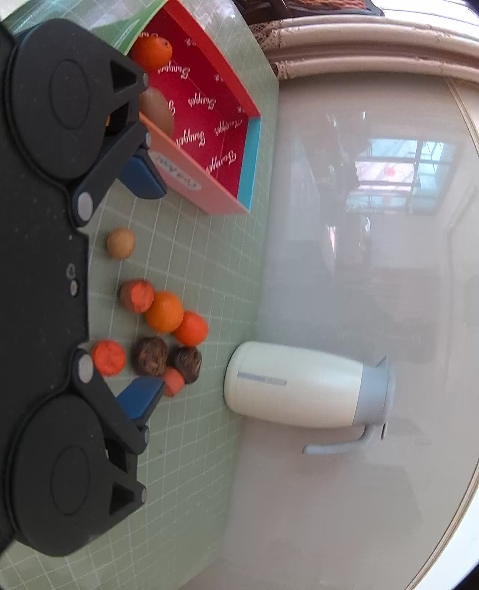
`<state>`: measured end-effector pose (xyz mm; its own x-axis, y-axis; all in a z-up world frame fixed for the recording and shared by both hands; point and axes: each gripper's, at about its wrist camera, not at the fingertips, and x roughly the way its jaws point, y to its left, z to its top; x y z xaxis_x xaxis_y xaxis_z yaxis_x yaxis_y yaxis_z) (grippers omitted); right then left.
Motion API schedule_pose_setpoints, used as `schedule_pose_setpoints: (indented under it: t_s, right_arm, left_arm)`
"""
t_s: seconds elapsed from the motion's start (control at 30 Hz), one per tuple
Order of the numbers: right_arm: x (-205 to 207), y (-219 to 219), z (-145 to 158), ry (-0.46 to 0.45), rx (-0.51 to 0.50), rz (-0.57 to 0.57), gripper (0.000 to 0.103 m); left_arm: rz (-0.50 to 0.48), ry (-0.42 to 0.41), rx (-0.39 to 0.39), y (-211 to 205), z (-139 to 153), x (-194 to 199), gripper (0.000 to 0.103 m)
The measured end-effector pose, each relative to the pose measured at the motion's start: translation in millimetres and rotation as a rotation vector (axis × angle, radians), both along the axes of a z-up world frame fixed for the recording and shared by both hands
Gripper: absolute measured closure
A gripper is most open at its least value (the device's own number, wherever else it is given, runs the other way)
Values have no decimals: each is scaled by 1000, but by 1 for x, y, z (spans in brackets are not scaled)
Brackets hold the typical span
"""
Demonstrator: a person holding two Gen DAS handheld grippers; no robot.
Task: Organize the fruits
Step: 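Move the left tool back toward the small round brown fruit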
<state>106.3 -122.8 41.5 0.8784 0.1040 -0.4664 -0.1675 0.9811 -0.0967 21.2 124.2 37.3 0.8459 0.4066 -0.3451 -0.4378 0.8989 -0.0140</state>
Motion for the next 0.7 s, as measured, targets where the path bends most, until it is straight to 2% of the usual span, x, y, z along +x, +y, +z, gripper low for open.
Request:
schedule_pose_setpoints:
  t_s: [0.27, 0.4, 0.53, 0.7]
  right_arm:
    - [-2, -74, 2, -23, 96, -210, 0]
    - [-13, -108, 5, -52, 155, -297, 0]
    - [-21, -130, 5, -54, 176, -343, 0]
    - [-29, -149, 6, -63, 197, -382, 0]
  left_arm:
    - [-102, 8, 30, -40, 1, 13, 0]
    - [-186, 3, 50, -66, 2, 19, 0]
    - [-273, 6, 98, -97, 4, 25, 0]
    - [-372, 25, 97, -132, 6, 33, 0]
